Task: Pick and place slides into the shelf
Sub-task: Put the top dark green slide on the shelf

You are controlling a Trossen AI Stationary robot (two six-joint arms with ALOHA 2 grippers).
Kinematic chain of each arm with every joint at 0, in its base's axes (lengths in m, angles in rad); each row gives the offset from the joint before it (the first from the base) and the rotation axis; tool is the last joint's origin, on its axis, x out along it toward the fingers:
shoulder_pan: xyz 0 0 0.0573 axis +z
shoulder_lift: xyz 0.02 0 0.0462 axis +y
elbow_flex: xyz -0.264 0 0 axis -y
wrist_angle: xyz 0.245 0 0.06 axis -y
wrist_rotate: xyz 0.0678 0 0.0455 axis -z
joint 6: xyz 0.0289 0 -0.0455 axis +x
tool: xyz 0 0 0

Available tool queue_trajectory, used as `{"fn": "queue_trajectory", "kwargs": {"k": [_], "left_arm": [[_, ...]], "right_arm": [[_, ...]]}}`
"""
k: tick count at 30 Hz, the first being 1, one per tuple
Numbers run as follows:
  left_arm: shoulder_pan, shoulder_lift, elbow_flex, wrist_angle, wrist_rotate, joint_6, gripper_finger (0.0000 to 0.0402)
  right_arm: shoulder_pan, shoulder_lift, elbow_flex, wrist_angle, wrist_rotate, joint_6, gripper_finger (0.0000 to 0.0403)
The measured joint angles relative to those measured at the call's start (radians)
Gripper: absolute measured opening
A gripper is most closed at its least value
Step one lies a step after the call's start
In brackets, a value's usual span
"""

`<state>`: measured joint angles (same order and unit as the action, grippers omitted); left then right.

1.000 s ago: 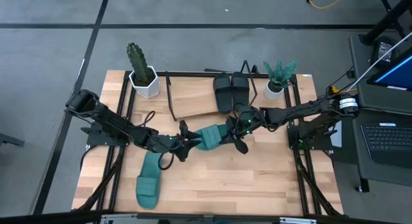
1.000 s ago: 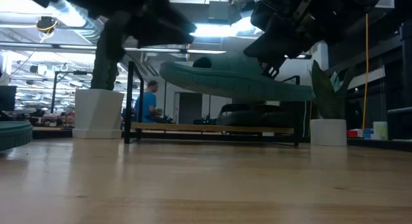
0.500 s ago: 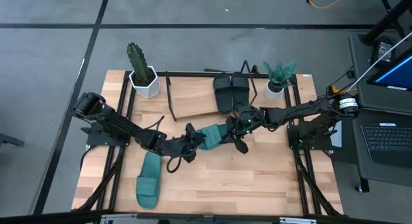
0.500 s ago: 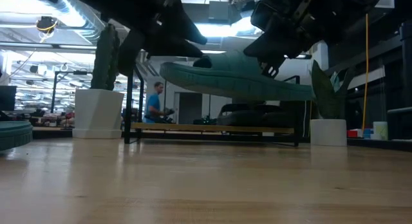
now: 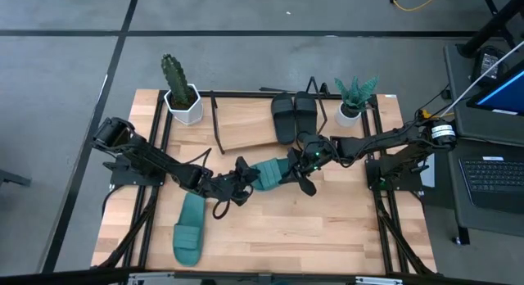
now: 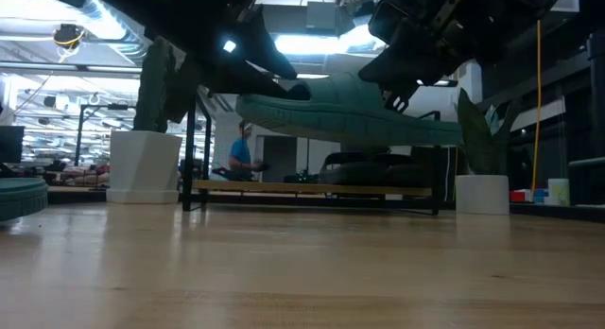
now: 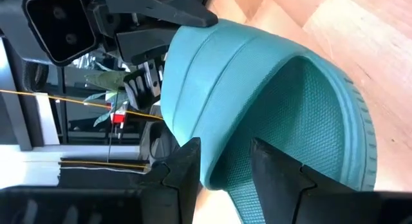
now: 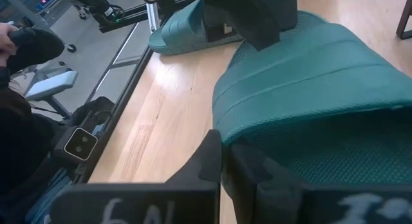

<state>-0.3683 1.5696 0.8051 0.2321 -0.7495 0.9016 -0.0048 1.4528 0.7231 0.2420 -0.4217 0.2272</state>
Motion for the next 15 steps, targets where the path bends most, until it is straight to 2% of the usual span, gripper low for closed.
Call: {"fn": "queue_trajectory", "kwargs": {"k": [6, 11, 15], "left_arm": [[0.016, 0.0, 0.0, 0.032, 0.012, 0.0, 0.0126], [0.03, 0.0, 0.0, 0.04, 0.09, 0.0, 0.0126], [0.03, 0.0, 0.0, 0.058, 0.089, 0.0, 0.0126]], "right_arm": [[0.0, 0.0, 0.0, 0.0, 0.0, 0.0, 0.0012], [0.0, 0.0, 0.0, 0.0, -0.002, 0.0, 0.0012], [0.0, 0.0, 0.0, 0.0, -0.002, -0.001, 0.0012]]}}
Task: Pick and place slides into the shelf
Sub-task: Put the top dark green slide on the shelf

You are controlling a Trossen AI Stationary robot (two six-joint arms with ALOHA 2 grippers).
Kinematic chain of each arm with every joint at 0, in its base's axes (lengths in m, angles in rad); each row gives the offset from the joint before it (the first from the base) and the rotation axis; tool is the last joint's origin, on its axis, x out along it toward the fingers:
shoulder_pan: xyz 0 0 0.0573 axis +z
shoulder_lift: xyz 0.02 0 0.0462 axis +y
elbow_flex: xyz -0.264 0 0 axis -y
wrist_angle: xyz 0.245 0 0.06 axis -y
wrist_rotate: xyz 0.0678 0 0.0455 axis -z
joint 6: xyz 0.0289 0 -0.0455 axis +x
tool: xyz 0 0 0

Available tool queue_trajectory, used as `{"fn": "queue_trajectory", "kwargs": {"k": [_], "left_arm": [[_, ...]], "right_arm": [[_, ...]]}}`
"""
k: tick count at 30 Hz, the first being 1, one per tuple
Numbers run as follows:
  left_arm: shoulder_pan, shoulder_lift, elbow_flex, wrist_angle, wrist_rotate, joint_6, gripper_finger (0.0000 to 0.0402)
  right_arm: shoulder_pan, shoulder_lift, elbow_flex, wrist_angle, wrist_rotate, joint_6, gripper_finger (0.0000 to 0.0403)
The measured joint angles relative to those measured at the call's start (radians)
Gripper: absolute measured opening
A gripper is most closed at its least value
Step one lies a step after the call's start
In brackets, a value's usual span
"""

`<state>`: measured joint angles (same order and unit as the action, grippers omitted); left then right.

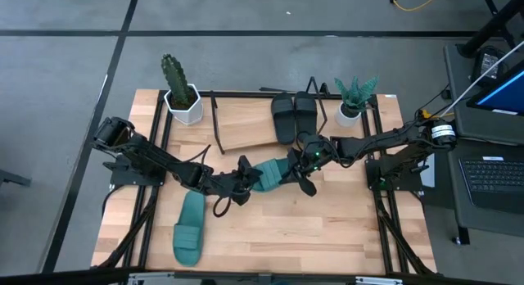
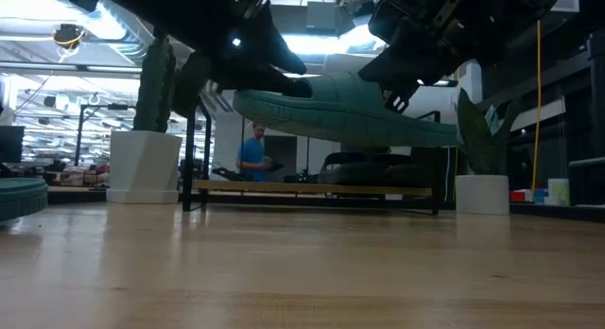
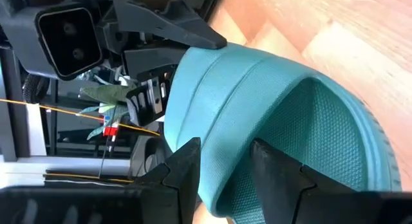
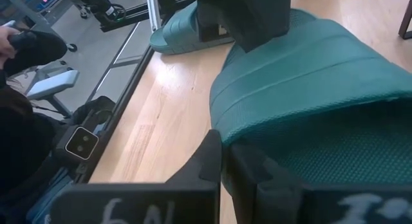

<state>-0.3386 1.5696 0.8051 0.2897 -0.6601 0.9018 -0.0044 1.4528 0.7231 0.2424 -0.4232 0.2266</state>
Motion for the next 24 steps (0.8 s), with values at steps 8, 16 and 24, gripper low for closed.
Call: {"fn": "queue_trajectory", "kwargs": {"k": [8, 16, 24], "left_arm": [[0.0, 0.0, 0.0, 0.007, 0.003, -0.001, 0.0126], [0.015, 0.0, -0.001, 0.011, 0.061, -0.031, 0.0083], [0.03, 0.0, -0.002, 0.014, 0.085, -0.036, 0.0024]], "right_arm": [[0.0, 0.0, 0.0, 0.0, 0.0, -0.003, 0.0012], [0.0, 0.0, 0.0, 0.0, 0.0, -0.003, 0.0012], [0.0, 0.0, 0.0, 0.0, 0.0, -0.003, 0.0012]]}}
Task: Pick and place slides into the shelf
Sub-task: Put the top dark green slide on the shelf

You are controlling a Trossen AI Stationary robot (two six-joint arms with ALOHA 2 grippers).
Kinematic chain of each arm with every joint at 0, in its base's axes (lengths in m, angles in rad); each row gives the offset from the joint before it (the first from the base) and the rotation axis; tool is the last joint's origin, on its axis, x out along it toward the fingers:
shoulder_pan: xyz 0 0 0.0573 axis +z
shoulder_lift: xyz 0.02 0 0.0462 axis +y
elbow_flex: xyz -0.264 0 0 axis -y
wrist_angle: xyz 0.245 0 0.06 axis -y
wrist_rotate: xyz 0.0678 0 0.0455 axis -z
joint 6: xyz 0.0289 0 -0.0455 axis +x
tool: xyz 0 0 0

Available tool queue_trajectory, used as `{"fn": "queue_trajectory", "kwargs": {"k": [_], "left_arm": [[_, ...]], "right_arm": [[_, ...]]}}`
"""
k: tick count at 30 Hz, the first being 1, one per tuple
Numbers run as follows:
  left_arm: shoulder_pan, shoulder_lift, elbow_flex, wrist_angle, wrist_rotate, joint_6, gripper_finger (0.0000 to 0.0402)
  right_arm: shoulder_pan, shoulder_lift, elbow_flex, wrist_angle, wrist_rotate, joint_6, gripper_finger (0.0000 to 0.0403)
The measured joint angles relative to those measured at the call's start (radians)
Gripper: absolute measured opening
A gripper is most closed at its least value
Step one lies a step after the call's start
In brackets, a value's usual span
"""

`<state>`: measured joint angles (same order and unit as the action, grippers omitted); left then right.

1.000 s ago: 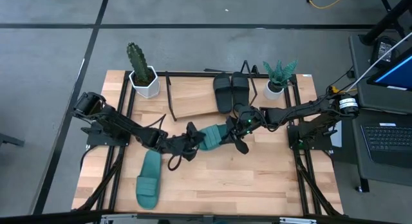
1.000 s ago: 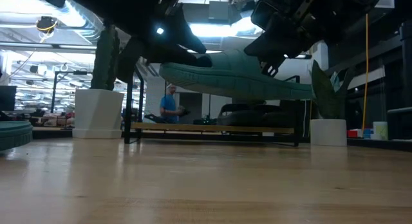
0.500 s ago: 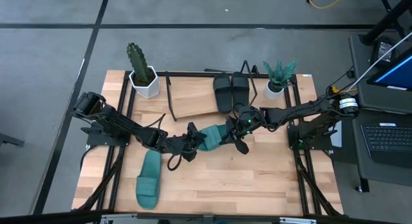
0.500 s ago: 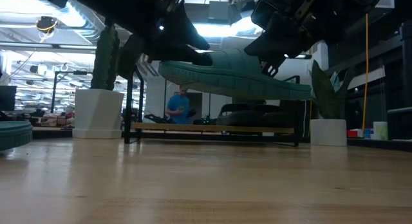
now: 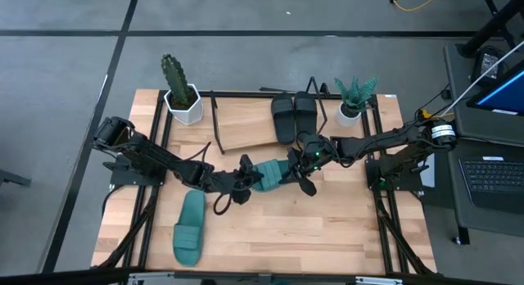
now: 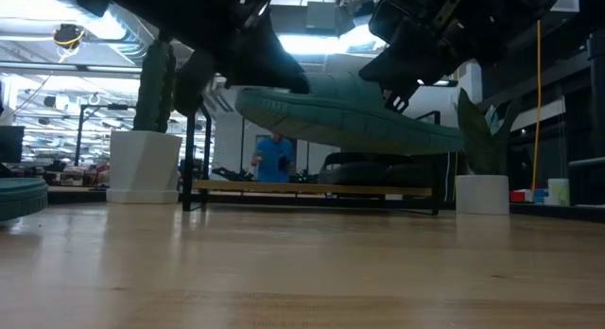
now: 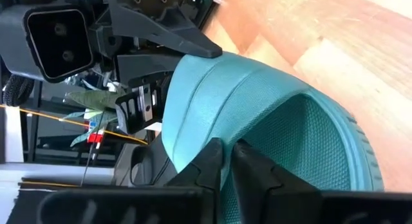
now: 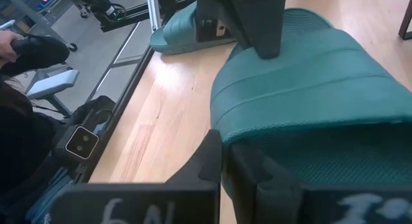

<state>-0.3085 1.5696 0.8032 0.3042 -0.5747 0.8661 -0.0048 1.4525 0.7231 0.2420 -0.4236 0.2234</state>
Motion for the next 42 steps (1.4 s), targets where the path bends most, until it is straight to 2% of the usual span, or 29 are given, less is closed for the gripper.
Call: {"fn": "queue_trajectory", "kwargs": {"k": [4, 11, 20, 30, 42], "left_arm": [[0.0, 0.0, 0.0, 0.0, -0.002, -0.017, 0.0007], [-0.004, 0.0, 0.0, 0.006, -0.021, -0.051, 0.0003], [-0.029, 0.0, 0.0, 0.006, -0.124, -0.045, 0.0001], [-0.066, 0.0, 0.0, -0.046, -0.292, -0.045, 0.0], [-0.126, -0.007, 0.0, -0.079, -0.563, -0.044, 0.0]], "right_arm": [[0.0, 0.0, 0.0, 0.0, 0.0, -0.004, 0.0012], [-0.001, 0.0, 0.0, 0.002, -0.021, -0.02, 0.0013], [0.0, -0.001, 0.0, 0.002, -0.028, 0.028, 0.008], [-0.036, -0.003, 0.0, -0.049, -0.036, 0.003, 0.0149], [-0.112, -0.003, 0.0, -0.062, -0.035, -0.046, 0.0152]]}}
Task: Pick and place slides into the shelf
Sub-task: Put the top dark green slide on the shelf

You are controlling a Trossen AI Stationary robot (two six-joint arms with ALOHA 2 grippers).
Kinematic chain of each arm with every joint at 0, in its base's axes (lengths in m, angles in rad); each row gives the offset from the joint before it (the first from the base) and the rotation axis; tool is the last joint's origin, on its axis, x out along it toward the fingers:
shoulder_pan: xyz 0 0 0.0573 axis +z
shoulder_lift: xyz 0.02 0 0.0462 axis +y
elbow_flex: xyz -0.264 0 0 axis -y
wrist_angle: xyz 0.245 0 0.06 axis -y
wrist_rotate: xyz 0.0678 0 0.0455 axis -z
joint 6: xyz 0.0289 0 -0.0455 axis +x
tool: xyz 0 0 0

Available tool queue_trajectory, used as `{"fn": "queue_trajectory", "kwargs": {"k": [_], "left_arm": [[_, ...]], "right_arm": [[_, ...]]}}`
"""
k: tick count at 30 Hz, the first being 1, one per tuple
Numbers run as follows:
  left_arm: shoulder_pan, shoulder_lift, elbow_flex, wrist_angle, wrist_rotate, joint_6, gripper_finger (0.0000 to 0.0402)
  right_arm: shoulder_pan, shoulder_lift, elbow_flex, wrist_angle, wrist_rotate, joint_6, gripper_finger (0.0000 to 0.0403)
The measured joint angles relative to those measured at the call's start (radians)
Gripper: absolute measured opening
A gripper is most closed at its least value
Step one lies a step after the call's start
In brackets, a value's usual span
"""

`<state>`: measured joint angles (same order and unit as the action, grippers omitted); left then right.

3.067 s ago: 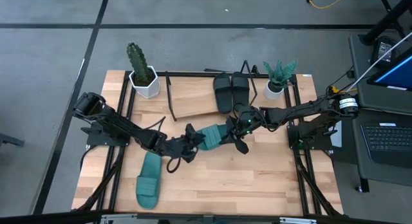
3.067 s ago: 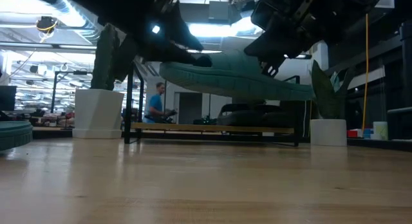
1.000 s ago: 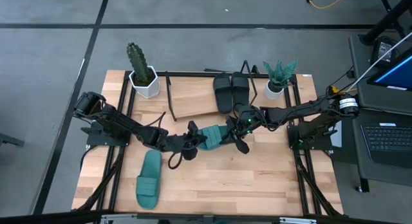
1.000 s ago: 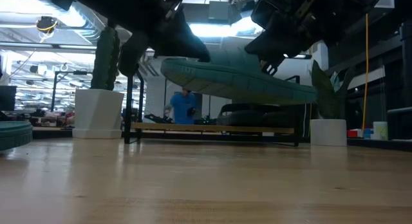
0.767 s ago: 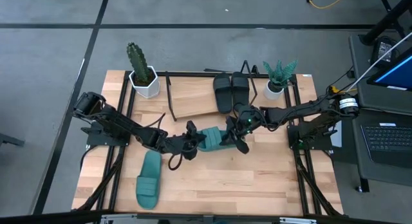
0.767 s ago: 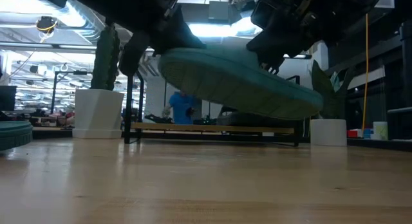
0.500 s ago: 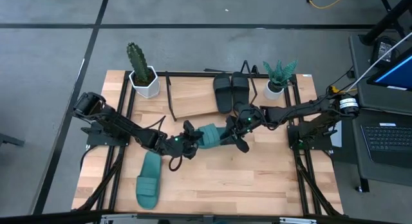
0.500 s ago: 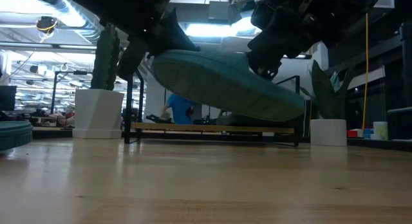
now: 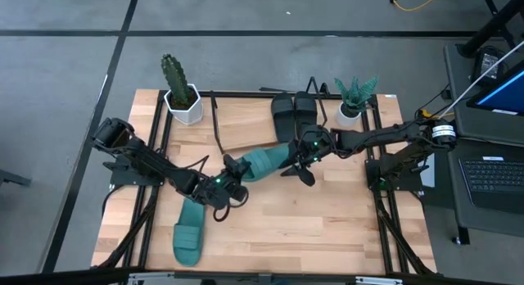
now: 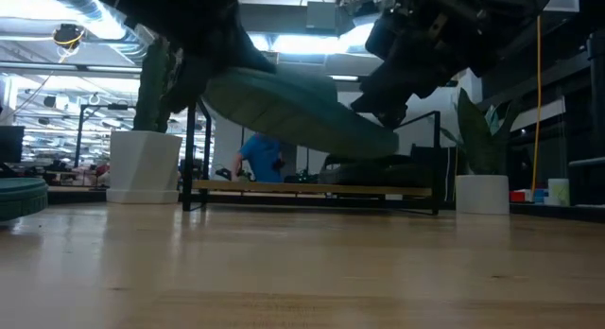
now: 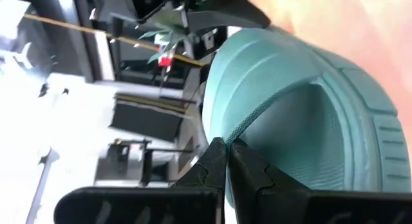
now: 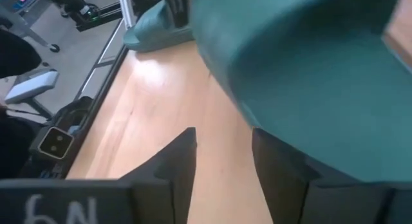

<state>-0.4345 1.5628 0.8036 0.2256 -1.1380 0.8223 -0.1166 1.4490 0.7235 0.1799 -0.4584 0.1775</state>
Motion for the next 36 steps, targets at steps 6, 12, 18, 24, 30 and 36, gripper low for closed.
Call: {"fn": "queue_trajectory", "kwargs": {"k": [6, 12, 18, 24, 30, 36], "left_arm": [[-0.006, -0.067, 0.0, -0.01, -0.055, -0.005, 0.0], [0.013, -0.124, 0.0, -0.012, -0.124, 0.003, 0.0], [0.071, -0.133, 0.0, -0.011, -0.148, 0.003, 0.0], [0.146, -0.133, 0.007, -0.012, -0.209, 0.039, 0.0], [0.155, -0.133, 0.061, -0.012, -0.216, 0.117, 0.0001], [0.118, -0.133, 0.102, -0.006, -0.246, 0.179, 0.0001]], "right_arm": [[-0.013, 0.0, 0.0, -0.047, 0.004, -0.032, 0.0091], [-0.013, 0.0, 0.0, -0.057, 0.008, -0.135, 0.0009], [-0.014, 0.0, 0.0, -0.061, 0.058, -0.158, 0.0005], [-0.015, 0.0, 0.0, -0.067, 0.12, -0.199, 0.0004], [-0.014, 0.0, 0.0, -0.09, 0.119, -0.235, 0.0004], [-0.02, 0.0, 0.0, -0.057, 0.181, -0.279, 0.0003]]}}
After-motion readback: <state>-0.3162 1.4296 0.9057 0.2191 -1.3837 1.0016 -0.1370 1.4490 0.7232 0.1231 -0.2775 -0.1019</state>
